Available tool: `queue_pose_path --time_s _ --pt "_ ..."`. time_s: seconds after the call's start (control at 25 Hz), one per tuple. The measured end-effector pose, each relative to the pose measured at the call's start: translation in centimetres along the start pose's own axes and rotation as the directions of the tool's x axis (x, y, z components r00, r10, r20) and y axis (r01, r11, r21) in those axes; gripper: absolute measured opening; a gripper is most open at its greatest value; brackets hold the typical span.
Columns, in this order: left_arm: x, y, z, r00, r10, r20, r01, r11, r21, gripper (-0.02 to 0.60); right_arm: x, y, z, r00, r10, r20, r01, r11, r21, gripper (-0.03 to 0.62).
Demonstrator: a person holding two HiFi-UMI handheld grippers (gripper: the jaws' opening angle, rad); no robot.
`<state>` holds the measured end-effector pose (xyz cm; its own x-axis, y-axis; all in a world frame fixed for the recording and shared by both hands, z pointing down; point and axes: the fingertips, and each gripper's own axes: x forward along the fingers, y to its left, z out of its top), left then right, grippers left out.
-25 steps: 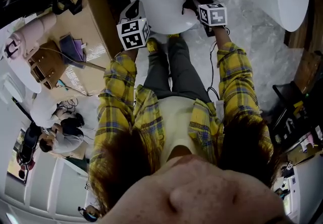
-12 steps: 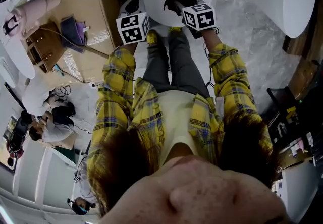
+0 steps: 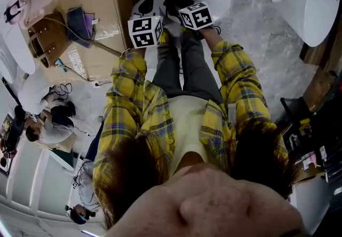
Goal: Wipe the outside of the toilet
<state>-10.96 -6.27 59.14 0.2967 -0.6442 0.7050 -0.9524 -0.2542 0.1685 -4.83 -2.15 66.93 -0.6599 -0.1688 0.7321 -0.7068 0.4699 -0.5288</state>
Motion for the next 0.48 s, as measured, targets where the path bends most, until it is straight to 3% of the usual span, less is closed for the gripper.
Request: queue_pose_path --time_s 0.24,0.48 --pt "-0.1 -0.5 -0.5 1.0 -0.014 -0.005 0.014 1.0 0.013 0.008 2.8 -0.4 -1.4 0.998 0.016 -0.064 -0.013 0.999 0.041 0.126" --pt "0.5 -1.3 -1.6 0.998 -0.051 -0.041 0.052 0.998 0.041 0.009 3.1 -2.6 -2.3 0.992 -0.043 -0.117 0.05 0.997 0.054 0.126"
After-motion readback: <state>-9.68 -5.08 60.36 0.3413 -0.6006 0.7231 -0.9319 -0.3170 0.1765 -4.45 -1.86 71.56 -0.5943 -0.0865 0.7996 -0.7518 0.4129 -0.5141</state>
